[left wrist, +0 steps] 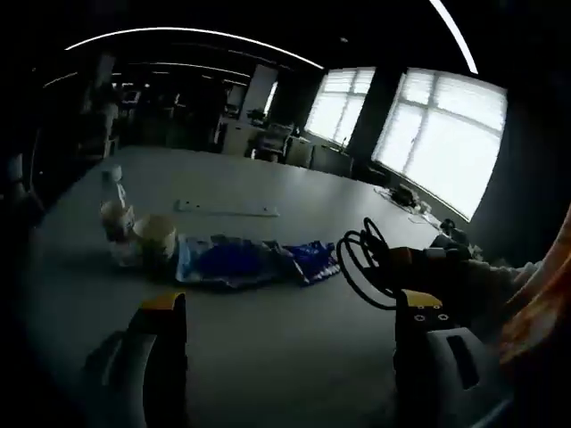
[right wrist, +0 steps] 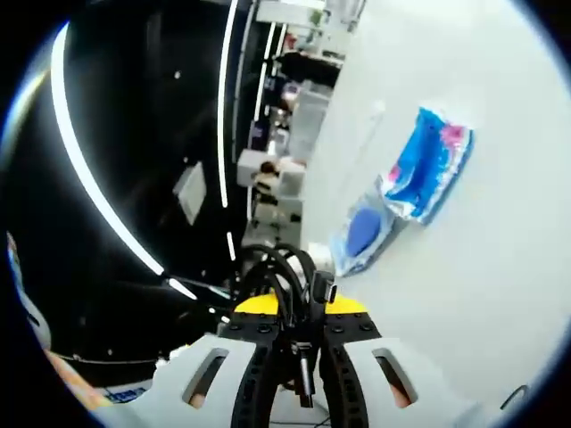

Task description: Arrange the tabletop items into an orderly group along one side of the table until the central work area is clear of visible clutter.

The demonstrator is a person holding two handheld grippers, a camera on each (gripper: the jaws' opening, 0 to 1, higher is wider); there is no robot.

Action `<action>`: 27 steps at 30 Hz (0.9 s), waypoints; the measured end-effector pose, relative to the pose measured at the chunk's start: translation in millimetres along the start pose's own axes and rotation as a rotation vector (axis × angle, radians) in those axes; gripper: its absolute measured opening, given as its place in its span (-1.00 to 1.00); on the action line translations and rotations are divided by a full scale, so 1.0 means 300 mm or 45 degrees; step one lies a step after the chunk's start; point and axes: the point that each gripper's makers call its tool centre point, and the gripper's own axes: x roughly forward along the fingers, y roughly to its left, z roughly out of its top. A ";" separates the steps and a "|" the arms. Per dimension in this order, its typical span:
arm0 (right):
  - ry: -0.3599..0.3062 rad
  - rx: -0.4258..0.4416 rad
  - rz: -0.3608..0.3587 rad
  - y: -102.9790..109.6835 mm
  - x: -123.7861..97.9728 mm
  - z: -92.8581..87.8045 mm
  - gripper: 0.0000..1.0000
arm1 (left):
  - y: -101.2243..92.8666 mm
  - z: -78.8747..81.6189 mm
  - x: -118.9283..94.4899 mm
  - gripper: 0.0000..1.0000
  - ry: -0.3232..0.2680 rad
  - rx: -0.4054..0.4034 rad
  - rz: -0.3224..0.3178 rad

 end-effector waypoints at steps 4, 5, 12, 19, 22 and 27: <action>0.019 -0.038 -0.050 -0.024 -0.006 -0.007 -0.77 | 0.034 -0.143 -0.058 1.00 0.108 0.046 0.006; 0.027 -0.045 -0.066 -0.038 -0.007 -0.011 -0.77 | 0.057 -0.184 -0.080 1.00 0.133 0.031 0.040; 0.084 -0.085 -0.189 -0.126 -0.013 -0.022 -0.77 | 0.154 -0.399 -0.197 1.00 0.303 0.095 0.252; 0.138 -0.215 -0.323 -0.217 -0.004 0.003 -0.76 | 0.170 -0.436 -0.259 0.95 0.160 0.090 0.309; 0.169 -0.267 -0.362 -0.248 0.010 0.009 -0.76 | 0.196 -0.424 -0.262 0.82 0.171 0.114 0.363; 0.168 -0.331 -0.400 -0.289 0.027 0.031 -0.75 | 0.159 -0.370 -0.242 0.68 0.089 0.323 0.357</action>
